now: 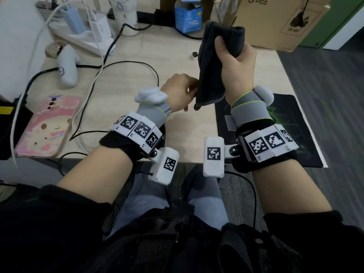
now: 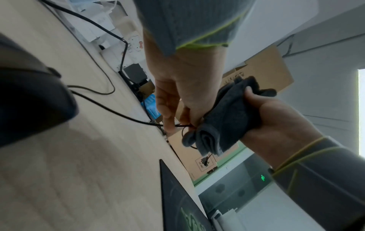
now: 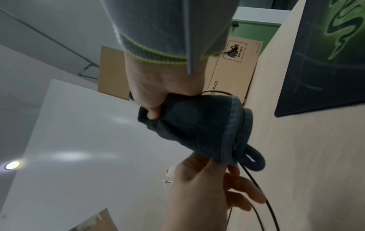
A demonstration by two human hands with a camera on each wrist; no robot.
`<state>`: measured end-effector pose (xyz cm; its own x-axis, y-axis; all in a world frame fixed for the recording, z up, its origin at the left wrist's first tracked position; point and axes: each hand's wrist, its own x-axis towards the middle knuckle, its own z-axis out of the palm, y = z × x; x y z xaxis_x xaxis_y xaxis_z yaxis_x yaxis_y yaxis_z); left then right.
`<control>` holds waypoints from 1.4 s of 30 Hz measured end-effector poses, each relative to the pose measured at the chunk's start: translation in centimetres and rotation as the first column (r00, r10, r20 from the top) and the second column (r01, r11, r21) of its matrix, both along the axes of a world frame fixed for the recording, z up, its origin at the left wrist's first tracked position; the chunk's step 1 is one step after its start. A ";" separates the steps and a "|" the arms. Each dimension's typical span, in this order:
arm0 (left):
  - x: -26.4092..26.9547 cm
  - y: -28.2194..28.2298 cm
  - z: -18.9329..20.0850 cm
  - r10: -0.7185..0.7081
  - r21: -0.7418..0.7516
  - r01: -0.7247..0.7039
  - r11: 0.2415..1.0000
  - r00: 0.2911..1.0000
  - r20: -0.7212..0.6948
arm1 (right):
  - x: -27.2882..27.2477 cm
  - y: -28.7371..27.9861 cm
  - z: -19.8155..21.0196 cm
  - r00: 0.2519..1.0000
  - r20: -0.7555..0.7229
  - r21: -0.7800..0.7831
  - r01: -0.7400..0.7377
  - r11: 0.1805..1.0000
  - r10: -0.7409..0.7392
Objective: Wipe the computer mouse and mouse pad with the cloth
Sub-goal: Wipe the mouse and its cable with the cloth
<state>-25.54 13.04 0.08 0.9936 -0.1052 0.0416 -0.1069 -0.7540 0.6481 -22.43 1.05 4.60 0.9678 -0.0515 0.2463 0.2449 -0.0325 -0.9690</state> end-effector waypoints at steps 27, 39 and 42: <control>1.1 2.1 -1.9 0.323 -0.081 -0.327 0.942 0.945 -0.058 | -0.6 -0.7 0.5 1.000 -0.011 0.128 -0.009 0.992 0.011; 1.3 2.6 -2.9 0.333 0.045 -0.331 0.943 0.917 -0.219 | -0.5 -1.1 0.9 1.000 -0.007 0.118 -0.005 0.993 0.006; 1.3 2.4 -2.1 0.338 0.081 -0.329 0.941 0.929 -0.153 | -0.5 -0.9 0.9 1.000 -0.019 0.136 -0.009 0.991 0.012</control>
<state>-24.21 15.39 -1.97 0.9644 0.2358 -0.1198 0.2600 -0.7618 0.5933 -22.92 0.10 5.48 0.9731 -0.0730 0.2183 0.2251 0.1028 -0.9689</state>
